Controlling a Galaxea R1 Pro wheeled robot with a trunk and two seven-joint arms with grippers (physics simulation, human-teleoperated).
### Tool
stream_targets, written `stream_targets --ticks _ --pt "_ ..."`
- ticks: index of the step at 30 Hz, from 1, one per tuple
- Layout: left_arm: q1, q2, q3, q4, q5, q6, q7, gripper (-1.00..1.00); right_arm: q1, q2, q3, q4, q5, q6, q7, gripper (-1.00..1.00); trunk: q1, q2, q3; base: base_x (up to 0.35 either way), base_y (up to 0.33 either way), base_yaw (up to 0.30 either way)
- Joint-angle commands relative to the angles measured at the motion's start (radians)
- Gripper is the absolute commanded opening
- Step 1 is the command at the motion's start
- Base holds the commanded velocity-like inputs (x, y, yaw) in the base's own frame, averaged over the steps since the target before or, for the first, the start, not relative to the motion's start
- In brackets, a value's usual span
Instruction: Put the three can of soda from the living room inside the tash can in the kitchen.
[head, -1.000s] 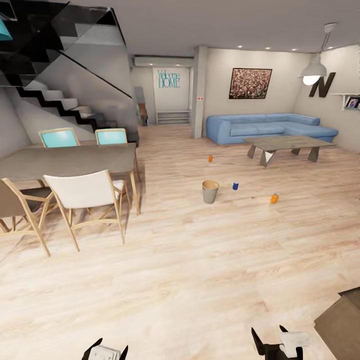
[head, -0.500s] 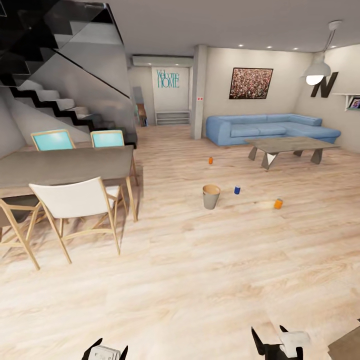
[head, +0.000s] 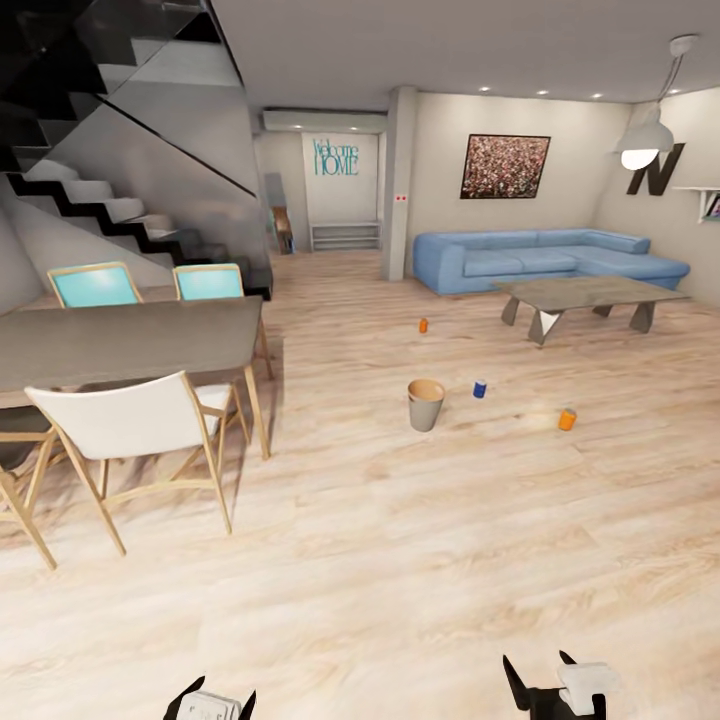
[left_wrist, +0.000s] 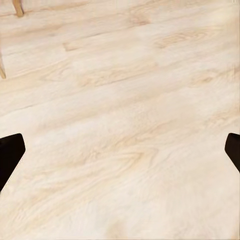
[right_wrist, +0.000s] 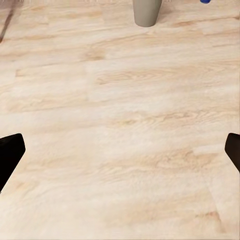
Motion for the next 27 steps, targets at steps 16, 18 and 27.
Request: stream_targets --ticks 16,18,27 --pt "0.0 0.0 0.0 0.0 -0.001 0.0 0.001 1.0 0.0 0.0 0.0 0.0 0.0 0.0 -0.001 1.0 0.0 0.0 0.0 0.325 0.0 0.0" --pt "0.0 0.0 0.0 0.001 -0.001 0.0 0.001 1.0 0.0 0.0 0.0 0.0 0.0 0.0 -0.001 1.0 0.0 0.0 0.0 0.325 0.0 0.0" --pt "0.0 0.0 0.0 0.0 -0.001 0.0 0.002 1.0 0.0 0.0 0.001 0.001 0.0 0.0 -0.002 1.0 0.0 0.0 0.0 0.325 0.0 0.0"
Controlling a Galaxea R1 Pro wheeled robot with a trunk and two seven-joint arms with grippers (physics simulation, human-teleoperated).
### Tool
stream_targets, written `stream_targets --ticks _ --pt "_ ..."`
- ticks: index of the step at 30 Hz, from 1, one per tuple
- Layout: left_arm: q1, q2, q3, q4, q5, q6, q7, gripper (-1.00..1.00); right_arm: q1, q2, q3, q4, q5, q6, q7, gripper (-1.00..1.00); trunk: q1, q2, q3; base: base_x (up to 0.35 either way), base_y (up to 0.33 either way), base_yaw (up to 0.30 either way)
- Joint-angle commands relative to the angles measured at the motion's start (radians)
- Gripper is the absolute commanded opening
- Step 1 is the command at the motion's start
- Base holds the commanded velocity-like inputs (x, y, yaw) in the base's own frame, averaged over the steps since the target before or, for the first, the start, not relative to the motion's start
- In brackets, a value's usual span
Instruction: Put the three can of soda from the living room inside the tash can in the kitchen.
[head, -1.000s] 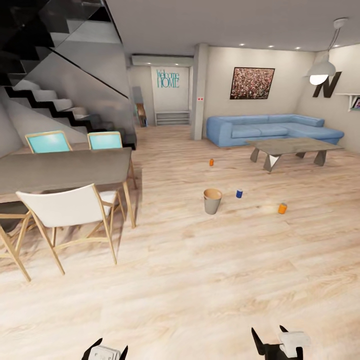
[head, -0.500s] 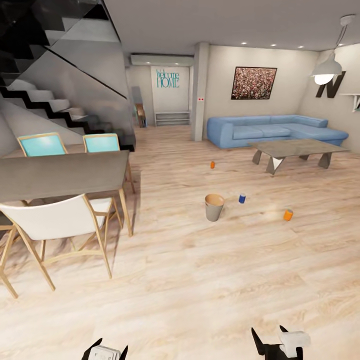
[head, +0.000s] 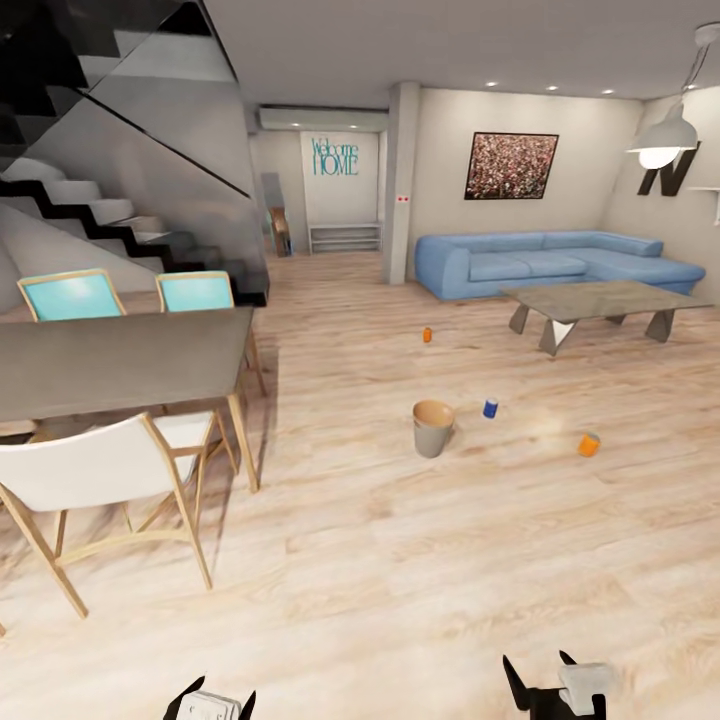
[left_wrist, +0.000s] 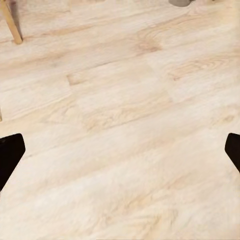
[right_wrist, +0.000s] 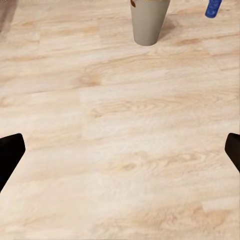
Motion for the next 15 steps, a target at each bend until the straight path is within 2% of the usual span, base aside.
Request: stream_targets --ticks 1,15 --pt "0.0 0.0 0.0 0.0 0.0 0.0 0.0 1.0 0.0 0.0 0.0 0.0 0.0 0.0 0.0 1.0 0.0 0.0 0.0 0.325 0.0 0.0" --pt "0.0 -0.001 0.0 0.0 0.0 0.0 0.001 1.0 0.0 0.0 0.001 0.001 0.0 0.0 0.0 1.0 0.0 0.0 0.0 0.325 0.0 0.0"
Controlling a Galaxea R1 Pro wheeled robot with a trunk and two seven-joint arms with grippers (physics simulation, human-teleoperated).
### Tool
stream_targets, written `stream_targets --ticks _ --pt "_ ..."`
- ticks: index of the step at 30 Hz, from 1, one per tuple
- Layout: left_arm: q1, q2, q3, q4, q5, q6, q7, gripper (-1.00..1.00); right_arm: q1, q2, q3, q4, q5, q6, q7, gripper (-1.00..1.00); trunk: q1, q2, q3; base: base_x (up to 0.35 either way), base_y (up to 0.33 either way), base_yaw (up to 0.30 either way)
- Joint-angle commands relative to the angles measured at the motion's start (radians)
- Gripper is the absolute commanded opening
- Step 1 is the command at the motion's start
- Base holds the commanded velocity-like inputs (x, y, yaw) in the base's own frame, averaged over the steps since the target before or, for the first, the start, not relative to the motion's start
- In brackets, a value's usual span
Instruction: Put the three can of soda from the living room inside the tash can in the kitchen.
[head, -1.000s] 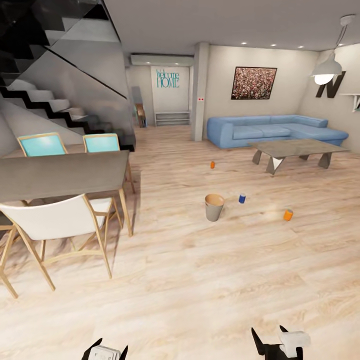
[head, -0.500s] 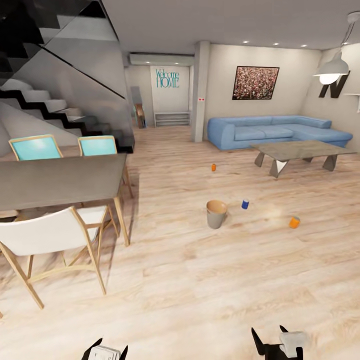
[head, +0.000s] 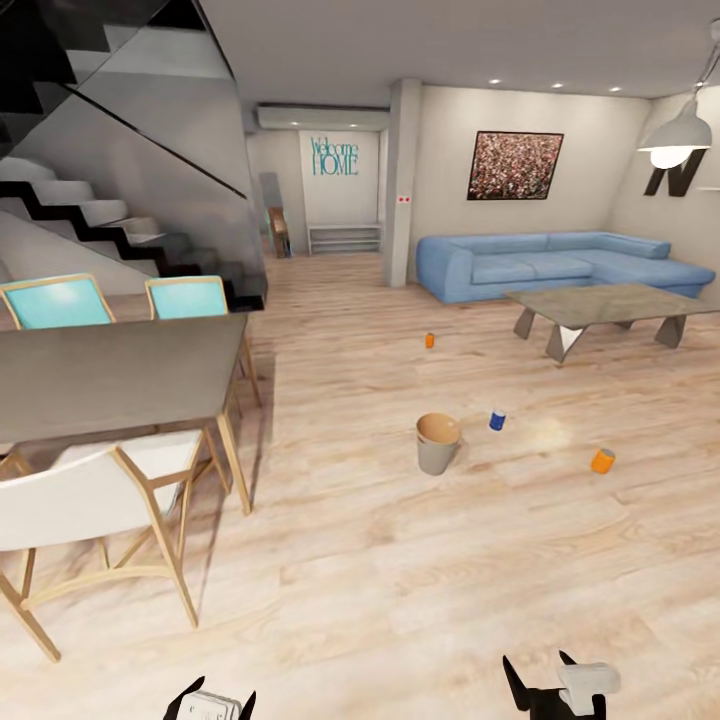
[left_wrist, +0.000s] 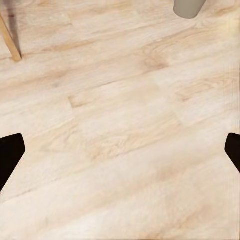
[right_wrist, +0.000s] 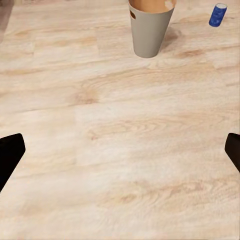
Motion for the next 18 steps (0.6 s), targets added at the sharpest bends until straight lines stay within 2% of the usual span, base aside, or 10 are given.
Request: stream_targets --ticks 1,7,18 --pt "0.0 0.0 0.0 0.0 0.0 0.0 0.0 1.0 0.0 0.0 0.0 0.0 0.0 0.0 0.0 1.0 0.0 0.0 0.0 0.325 0.0 0.007" --pt "0.0 0.0 0.0 0.0 0.0 0.0 0.001 1.0 0.0 0.0 0.001 0.0 0.0 0.0 0.0 1.0 0.0 0.0 0.002 0.325 0.0 0.1" --pt "0.0 -0.001 0.0 0.0 -0.001 0.0 0.001 1.0 0.0 0.007 0.002 0.0 0.003 0.0 -0.007 1.0 0.0 0.0 0.009 0.325 0.0 0.207"
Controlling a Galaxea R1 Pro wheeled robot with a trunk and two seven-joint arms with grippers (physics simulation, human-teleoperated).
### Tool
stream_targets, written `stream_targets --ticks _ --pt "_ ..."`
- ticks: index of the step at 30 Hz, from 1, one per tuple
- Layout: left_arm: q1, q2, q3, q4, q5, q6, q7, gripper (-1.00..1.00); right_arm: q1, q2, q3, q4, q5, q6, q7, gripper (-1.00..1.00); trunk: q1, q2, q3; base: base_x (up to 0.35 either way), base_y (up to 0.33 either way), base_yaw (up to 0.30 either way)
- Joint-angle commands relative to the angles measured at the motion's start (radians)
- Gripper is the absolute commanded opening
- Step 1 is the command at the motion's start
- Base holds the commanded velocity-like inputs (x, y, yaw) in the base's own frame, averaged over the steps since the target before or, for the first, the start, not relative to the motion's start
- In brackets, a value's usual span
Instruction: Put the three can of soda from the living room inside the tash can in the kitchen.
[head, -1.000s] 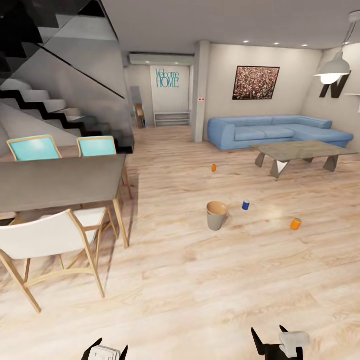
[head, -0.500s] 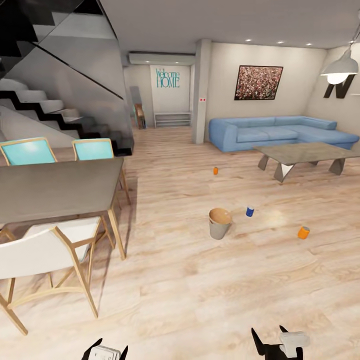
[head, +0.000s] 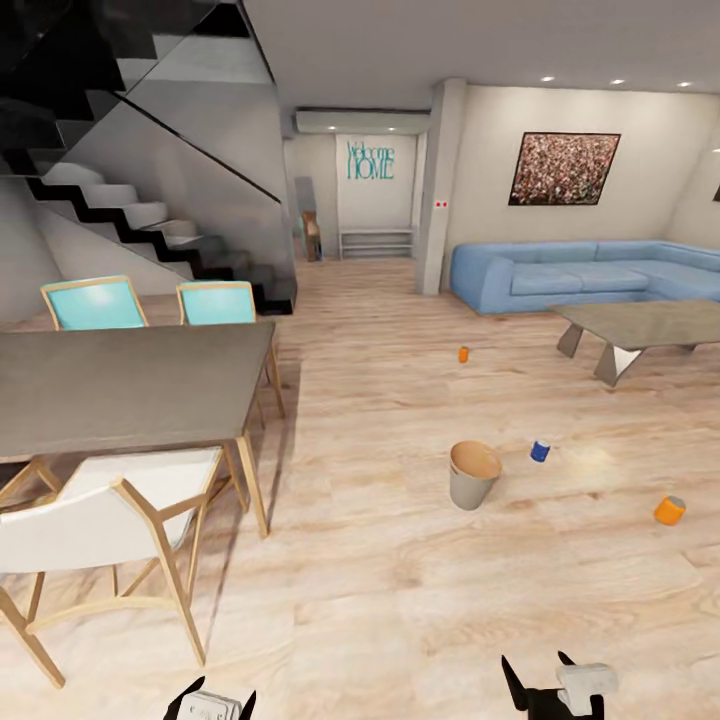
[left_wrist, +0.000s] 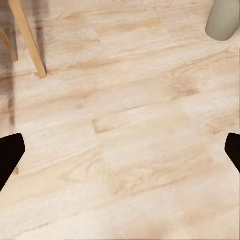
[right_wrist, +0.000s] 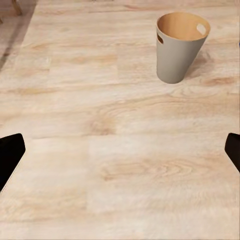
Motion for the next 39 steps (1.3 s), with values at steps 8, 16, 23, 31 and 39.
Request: stream_targets --ticks 8,16,23,31,39 --pt "0.0 -0.001 0.0 0.0 0.001 0.0 0.0 1.0 0.0 0.001 0.0 0.0 -0.001 0.0 -0.001 1.0 0.0 0.0 0.006 0.325 0.0 0.22" --pt "0.0 -0.001 -0.001 0.0 -0.001 0.0 0.0 1.0 0.0 0.001 -0.001 0.0 -0.002 0.0 0.0 1.0 0.0 0.0 0.01 0.322 -0.023 0.144" --pt "0.0 -0.002 -0.002 0.0 -0.001 0.001 0.001 1.0 0.0 0.001 -0.001 0.0 -0.002 0.0 0.0 1.0 0.0 0.0 0.011 0.289 -0.138 0.019" --pt "0.0 -0.002 -0.003 0.0 -0.001 0.002 0.003 1.0 0.0 0.001 -0.001 0.0 0.0 0.0 0.001 1.0 0.0 0.0 0.011 0.244 -0.203 0.001" --pt "0.0 -0.002 -0.005 0.0 0.0 0.002 0.003 1.0 0.0 0.001 0.0 0.0 0.004 0.0 0.006 1.0 0.0 0.0 0.011 0.224 -0.227 0.0"
